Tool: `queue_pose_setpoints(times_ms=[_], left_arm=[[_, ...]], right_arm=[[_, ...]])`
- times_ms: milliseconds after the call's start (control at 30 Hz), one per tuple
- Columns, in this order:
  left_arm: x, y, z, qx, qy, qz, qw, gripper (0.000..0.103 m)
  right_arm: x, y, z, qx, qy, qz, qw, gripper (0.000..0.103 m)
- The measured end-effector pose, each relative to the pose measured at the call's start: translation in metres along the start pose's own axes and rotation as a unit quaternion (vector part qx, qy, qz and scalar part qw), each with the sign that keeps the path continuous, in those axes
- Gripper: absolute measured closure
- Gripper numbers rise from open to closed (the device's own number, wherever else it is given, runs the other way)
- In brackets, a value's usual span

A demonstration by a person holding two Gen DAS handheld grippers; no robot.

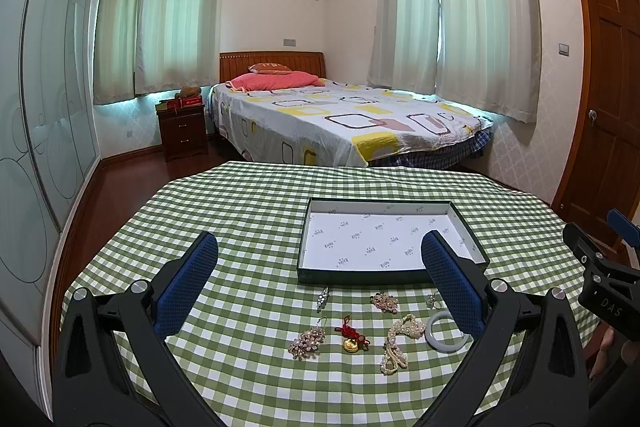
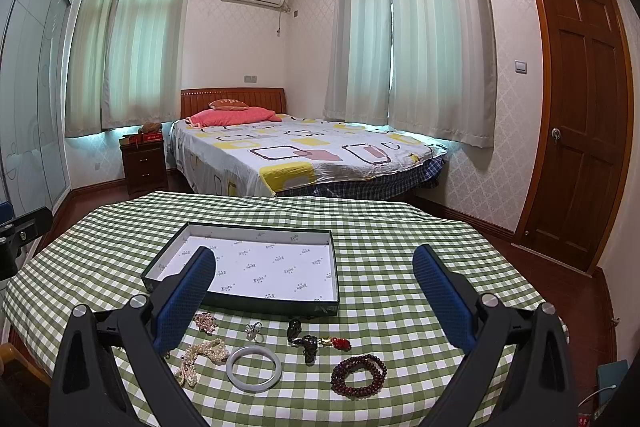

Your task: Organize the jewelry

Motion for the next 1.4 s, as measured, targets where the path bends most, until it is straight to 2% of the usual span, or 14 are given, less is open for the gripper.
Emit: queue_pose_setpoints(times_ms=[1200, 1400], left_arm=[[-0.005, 0.002, 0.004, -0.004, -0.003, 0.004, 1.0000, 0.004], [-0.011, 0.000, 0.018, -0.006, 0.004, 0.018, 0.9998, 0.004]], right_arm=[[-0.005, -0.002, 0.000, 0.000, 0.003, -0.002, 1.000, 0.007], [-0.014, -0.001, 0.009, 0.003, 0.010, -0.014, 1.000, 0.007]])
Point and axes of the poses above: each gripper's, at about its wrist camera, not at the fingertips, and z roughly the way its jaws point, y to its right, x to its top, the point moved 7 cm from there along z, roughly the way its jaws point, and after that the axes turned 2 degrees about z, right-handed, at the moved point
